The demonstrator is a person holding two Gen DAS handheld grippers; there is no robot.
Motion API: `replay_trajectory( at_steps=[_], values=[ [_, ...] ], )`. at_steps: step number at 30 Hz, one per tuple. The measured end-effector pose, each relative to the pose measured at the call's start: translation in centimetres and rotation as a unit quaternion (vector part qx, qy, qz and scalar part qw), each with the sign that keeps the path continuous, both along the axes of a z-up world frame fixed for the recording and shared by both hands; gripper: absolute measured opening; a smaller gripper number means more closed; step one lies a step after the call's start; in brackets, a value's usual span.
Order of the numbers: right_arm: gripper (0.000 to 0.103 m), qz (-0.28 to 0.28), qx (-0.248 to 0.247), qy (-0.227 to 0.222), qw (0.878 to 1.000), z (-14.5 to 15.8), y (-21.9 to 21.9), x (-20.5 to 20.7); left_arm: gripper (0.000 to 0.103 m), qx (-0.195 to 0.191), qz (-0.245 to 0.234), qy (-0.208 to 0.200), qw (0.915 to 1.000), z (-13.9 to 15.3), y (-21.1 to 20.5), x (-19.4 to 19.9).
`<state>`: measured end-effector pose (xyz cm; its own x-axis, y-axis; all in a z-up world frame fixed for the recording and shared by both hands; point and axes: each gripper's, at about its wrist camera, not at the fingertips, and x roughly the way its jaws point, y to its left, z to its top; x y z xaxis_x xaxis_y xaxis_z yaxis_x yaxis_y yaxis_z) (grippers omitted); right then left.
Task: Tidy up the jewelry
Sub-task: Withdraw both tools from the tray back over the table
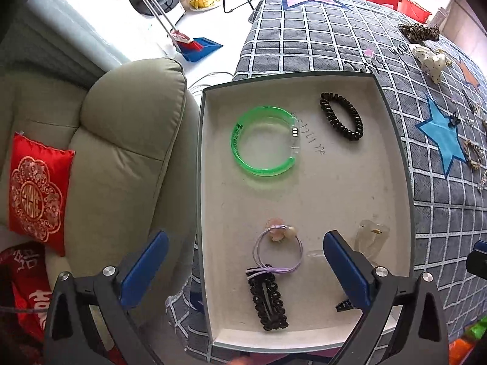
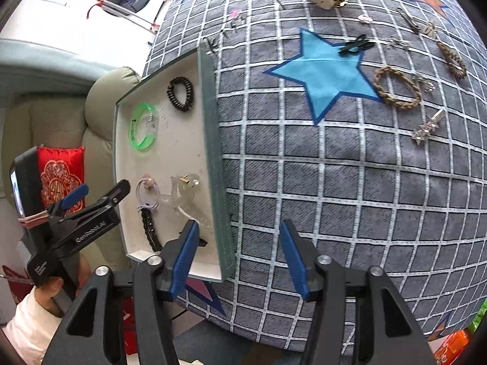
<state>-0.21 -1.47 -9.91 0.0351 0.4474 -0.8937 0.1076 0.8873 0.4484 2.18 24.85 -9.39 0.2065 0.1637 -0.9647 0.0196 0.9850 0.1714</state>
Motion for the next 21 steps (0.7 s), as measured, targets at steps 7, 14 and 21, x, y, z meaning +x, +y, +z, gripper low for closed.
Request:
replay_trajectory(
  at_steps=[7,14,21],
  values=[
    [0.064,-0.031,-0.007,0.015,0.999,-0.8,-3.1,-0.2,0.102,-0.026,-0.029,0.015,0.9991,0.5,-2.3,0.4],
    [0.077,-0.070,-0.020,0.028,0.997,-1.8,-7.6,-0.6,0.102,-0.048,-0.079,0.014,0.9957,1.6,-8.3,1.3],
    [0.078,-0.117,-0.039,0.040,0.992,-2.6,-13.4,-1.6,0.102,-0.072,-0.110,0.021,0.9911,1.5,-14.2,2.3]
  ],
)
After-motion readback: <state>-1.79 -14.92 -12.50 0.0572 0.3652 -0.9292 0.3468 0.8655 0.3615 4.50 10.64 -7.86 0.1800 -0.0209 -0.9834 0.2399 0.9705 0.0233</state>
